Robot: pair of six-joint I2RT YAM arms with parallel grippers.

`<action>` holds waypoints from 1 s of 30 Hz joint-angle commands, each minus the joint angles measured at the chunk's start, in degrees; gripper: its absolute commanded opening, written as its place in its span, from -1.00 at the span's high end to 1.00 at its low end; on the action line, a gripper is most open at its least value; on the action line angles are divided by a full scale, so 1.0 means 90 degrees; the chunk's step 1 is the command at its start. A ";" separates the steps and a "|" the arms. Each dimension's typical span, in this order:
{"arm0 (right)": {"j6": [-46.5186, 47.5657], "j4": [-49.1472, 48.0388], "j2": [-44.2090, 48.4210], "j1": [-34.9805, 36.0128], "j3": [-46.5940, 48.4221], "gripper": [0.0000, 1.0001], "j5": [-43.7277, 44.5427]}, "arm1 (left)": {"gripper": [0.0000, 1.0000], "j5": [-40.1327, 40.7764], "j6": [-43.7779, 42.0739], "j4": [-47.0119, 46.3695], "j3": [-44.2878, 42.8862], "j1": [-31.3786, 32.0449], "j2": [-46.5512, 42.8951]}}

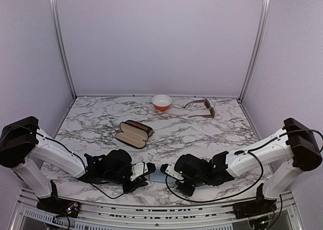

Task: Organize the sunglasses
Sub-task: Fold the glasses cleaning cloth at the corner of the board.

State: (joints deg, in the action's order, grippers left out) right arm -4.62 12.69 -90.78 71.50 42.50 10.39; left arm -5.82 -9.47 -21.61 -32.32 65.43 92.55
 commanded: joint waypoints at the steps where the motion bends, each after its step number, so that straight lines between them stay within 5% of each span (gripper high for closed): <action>1: -0.0128 0.0111 0.0089 0.0061 0.0085 1.00 -0.0046 | 0.62 -0.0129 0.0003 -0.0213 -0.0024 0.0006 0.0290; 10: -0.0133 0.0060 0.0094 0.0058 0.0036 1.00 -0.0043 | 0.69 -0.0093 -0.0022 -0.0564 -0.0115 0.0006 0.0613; 13: -0.0152 0.0041 0.0074 0.0061 0.0023 1.00 -0.0037 | 1.00 -0.0100 -0.0035 -0.0578 -0.0106 0.0008 0.0653; 30: -0.0259 0.0310 0.0288 0.0065 -0.0017 1.00 0.0056 | 1.00 0.0221 -0.0438 -0.0194 0.0154 0.0006 0.0195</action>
State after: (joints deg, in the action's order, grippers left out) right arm -6.02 14.17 -89.38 71.53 42.48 10.48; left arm -4.80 -12.05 -26.79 -32.12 65.43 95.68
